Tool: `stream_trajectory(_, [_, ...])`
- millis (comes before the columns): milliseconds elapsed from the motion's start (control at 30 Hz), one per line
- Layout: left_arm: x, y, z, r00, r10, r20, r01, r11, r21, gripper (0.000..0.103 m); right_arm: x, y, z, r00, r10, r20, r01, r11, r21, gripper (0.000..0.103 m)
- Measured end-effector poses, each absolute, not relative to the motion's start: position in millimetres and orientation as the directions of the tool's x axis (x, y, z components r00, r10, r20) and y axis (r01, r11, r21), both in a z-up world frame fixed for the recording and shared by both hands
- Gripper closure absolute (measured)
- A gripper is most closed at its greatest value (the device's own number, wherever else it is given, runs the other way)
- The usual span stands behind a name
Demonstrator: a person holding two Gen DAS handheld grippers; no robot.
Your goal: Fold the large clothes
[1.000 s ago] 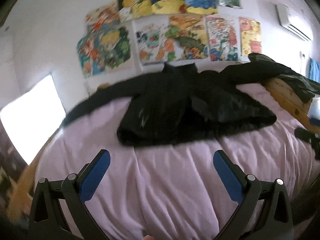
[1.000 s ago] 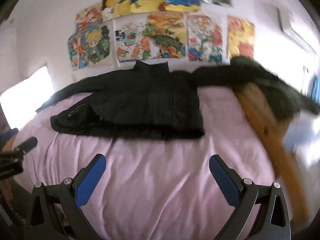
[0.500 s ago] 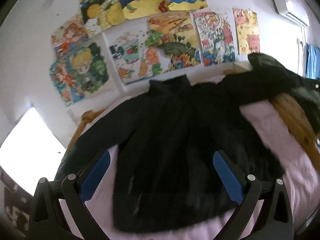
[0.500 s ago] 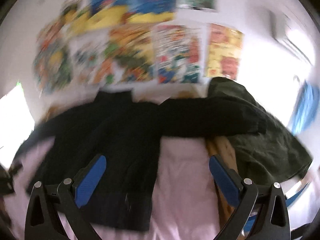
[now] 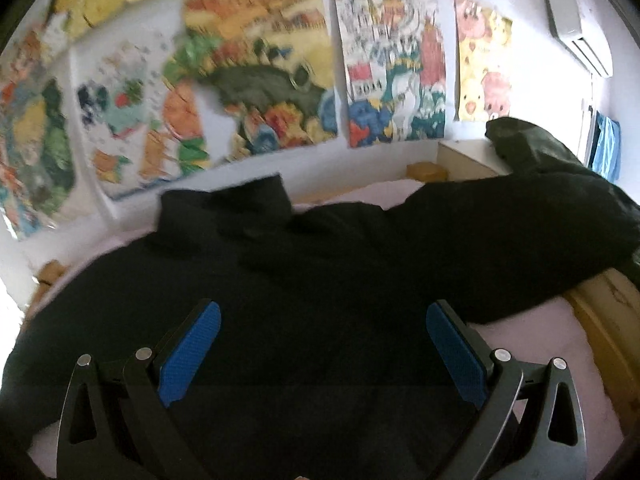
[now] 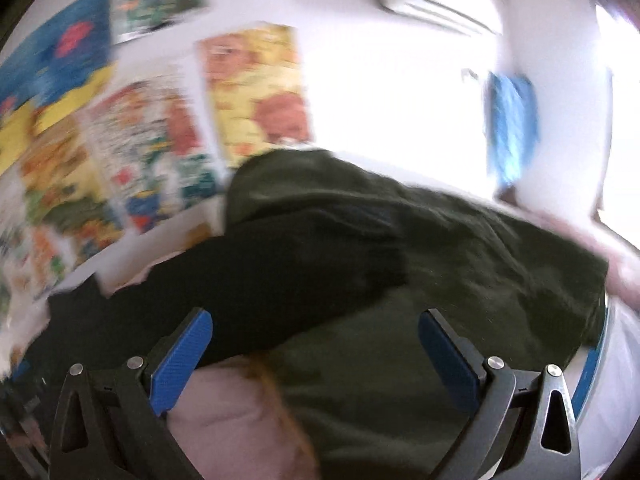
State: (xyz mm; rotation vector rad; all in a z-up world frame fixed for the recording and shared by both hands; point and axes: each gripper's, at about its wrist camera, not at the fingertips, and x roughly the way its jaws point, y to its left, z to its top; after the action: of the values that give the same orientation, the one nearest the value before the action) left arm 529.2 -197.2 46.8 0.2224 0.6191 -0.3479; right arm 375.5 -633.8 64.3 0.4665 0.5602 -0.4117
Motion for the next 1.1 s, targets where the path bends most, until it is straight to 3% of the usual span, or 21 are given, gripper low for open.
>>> stream_trajectory(100, [559.1,-216.1,20.5,0.743,-0.238,-0.626,0.393,0.912,0.119,0.002,387.1,-660.2,39.7,0.743,-0.221,-0.632,0.543,0.751,0.375,0.0])
stream_trajectory(233, [591.3,-234.0,-4.3,0.735,-0.233,-0.636,0.382,0.918,0.106,0.002,406.9,-675.2,23.0,0.761,-0.183,-0.622,0.536,0.719,0.443,0.0])
stream_trajectory(300, [606.1,-242.9,-15.0,0.719,-0.244,-0.65,0.378,0.923,0.072,0.002,415.9,-677.4,19.2,0.77,-0.178,-0.612,0.536,0.7,0.471,0.012])
stream_trajectory(367, [619.7,-252.2,-25.9,0.702,-0.247,-0.668,0.372,0.927,0.049,0.002,425.6,-681.1,12.6,0.77,-0.169,-0.615,0.545,0.675,0.497,0.03])
stream_trajectory(533, [636.0,-273.1,-50.7,0.673,-0.251,-0.696,0.394,0.918,0.05,0.002,441.3,-687.3,-0.2,0.782,-0.185,-0.595,0.564,0.616,0.55,0.05])
stream_trajectory(700, [645.6,-272.0,-71.0,0.652,-0.282,-0.704,0.389,0.921,-0.01,0.001,450.0,-681.7,-0.5,0.79,-0.224,-0.571,0.566,0.625,0.537,0.061])
stream_trajectory(867, [646.6,-275.0,-80.6,0.661,-0.266,-0.702,0.382,0.924,0.009,0.001,458.5,-674.1,0.8,0.818,-0.211,-0.535,0.526,0.652,0.547,0.084])
stream_trajectory(1100, [641.6,-233.6,-43.8,0.654,-0.281,-0.703,0.352,0.935,-0.045,0.001,456.4,-641.2,34.0,0.906,-0.198,-0.375,0.38,0.772,0.51,0.089])
